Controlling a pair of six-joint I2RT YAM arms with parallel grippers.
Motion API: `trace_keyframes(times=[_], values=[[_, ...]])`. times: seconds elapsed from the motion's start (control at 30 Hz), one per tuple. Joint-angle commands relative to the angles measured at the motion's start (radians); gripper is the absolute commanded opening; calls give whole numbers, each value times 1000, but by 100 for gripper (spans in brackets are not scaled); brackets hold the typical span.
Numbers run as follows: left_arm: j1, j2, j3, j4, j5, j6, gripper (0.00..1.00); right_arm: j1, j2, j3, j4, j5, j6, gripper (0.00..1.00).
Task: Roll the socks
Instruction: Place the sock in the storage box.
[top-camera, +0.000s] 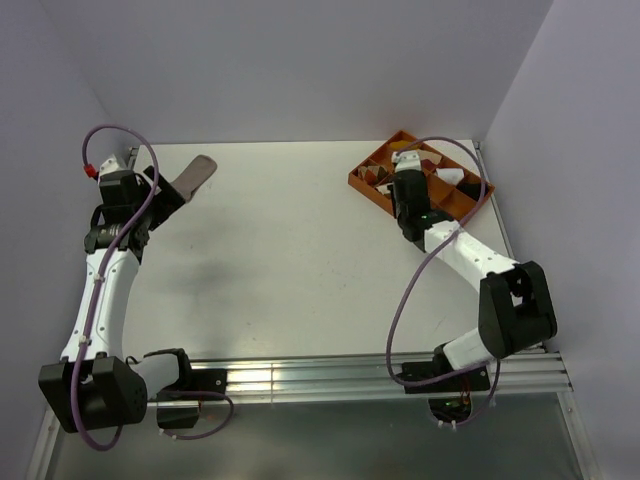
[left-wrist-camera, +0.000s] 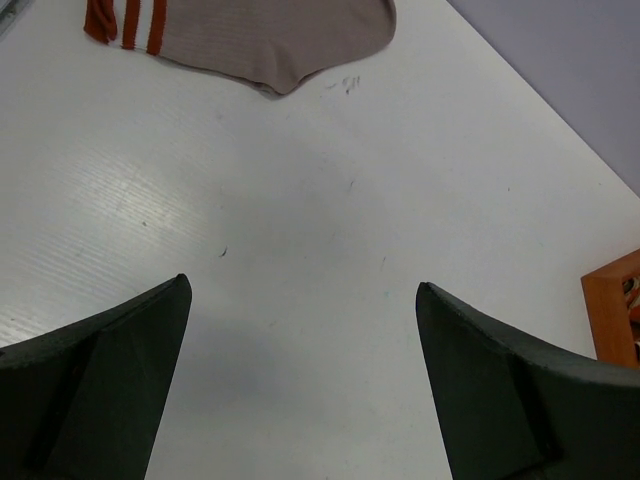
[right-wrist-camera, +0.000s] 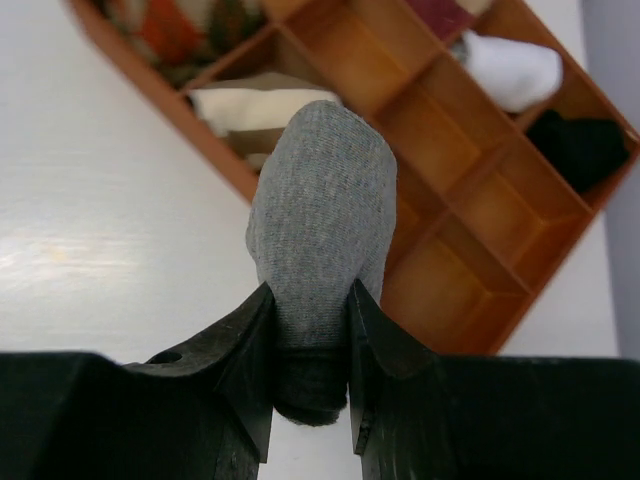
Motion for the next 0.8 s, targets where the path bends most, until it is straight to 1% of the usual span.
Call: trace_keyframes(times=[0.0, 0.1, 0.23, 0.4, 0.53, 0.77], values=[[0, 3, -9, 4, -28, 47, 100, -94, 26, 71, -29, 49, -9, 0], [0, -2, -12, 5, -37, 50, 99, -158, 63, 107, -49, 59, -19, 0], [0, 2, -10, 4, -20, 50, 100, -195, 106, 148, -57, 51, -31, 0], [-3, 5, -15, 8, -2, 52, 100, -209, 183, 202, -55, 83, -35, 0], [-9, 8, -12, 8, 3, 52, 99, -211, 223, 226, -57, 76, -43, 0], [-9, 12, -13, 11, 12, 47, 99, -209, 235, 173, -38, 11, -60, 0]])
